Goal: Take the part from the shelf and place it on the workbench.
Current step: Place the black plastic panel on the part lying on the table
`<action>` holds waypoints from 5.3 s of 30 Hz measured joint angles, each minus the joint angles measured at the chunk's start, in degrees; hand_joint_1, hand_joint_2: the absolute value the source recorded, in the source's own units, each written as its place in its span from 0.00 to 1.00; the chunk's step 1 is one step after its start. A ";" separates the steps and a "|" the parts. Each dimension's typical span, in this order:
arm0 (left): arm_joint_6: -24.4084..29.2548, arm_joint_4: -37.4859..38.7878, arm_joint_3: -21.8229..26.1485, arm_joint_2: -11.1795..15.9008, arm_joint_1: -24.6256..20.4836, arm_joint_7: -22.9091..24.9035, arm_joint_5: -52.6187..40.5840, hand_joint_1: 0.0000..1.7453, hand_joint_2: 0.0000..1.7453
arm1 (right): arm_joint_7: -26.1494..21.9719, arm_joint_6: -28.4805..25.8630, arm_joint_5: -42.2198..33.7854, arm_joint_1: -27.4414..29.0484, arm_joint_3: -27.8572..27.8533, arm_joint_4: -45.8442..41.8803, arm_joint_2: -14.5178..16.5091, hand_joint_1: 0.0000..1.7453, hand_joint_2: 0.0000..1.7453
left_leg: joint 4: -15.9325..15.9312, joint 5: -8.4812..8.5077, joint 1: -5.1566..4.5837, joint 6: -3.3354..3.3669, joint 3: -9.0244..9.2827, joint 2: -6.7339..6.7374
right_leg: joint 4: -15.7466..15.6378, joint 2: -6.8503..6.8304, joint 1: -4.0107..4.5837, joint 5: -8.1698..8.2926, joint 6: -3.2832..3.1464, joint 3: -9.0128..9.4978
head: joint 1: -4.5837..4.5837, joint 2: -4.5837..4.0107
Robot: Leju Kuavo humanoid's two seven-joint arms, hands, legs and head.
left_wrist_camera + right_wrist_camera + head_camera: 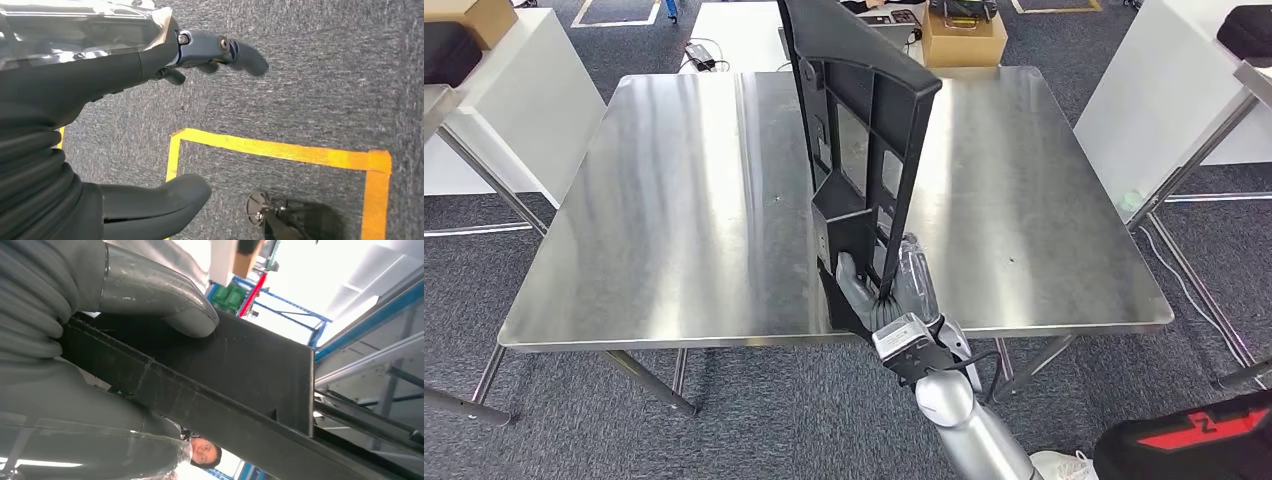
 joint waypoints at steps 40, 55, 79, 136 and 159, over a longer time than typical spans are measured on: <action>0.14 0.06 -0.05 -0.01 -0.35 0.49 -1.94 0.00 1.00 | 17.36 -17.28 40.30 -14.02 -4.34 22.30 -3.49 1.00 1.00 | -1.93 0.41 -0.73 0.29 1.91 -0.65 | -1.14 -0.25 0.52 2.54 -0.79 -2.92 | -0.01 0.00; -0.39 0.06 -0.42 0.08 -0.35 -0.12 -2.84 0.00 1.00 | 23.34 -18.85 50.32 -28.56 -3.12 43.90 -2.62 1.00 1.00 | -1.91 0.73 -0.73 0.83 1.96 -0.62 | -1.15 -0.27 0.40 2.87 -0.32 -2.90 | -0.02 0.00; -1.50 0.06 -0.84 0.33 -0.38 -0.40 -2.44 0.00 1.00 | 28.57 -12.89 58.02 -44.67 -0.38 73.55 2.81 0.00 0.00 | -1.88 0.75 -0.58 0.84 2.00 -0.60 | -1.10 -0.29 0.40 2.87 -0.32 -2.87 | -0.02 0.00; 1.39 0.06 -0.79 -0.09 -1.07 2.56 -1.77 0.00 0.00 | -2.07 24.92 -8.68 -34.40 -18.85 50.47 15.54 0.00 0.00 | -1.88 0.73 -0.53 0.81 2.03 -0.57 | -1.10 -0.29 0.40 2.86 -0.33 -2.84 | -0.02 0.00; 1.43 0.06 0.36 -0.13 -1.05 0.30 -0.04 0.00 0.00 | -1.95 49.58 -40.36 -7.34 -8.13 8.77 7.53 0.00 0.00 | -1.89 0.70 -0.56 0.79 2.07 -0.54 | -1.14 -0.28 0.40 2.85 -0.34 -2.84 | -0.02 0.00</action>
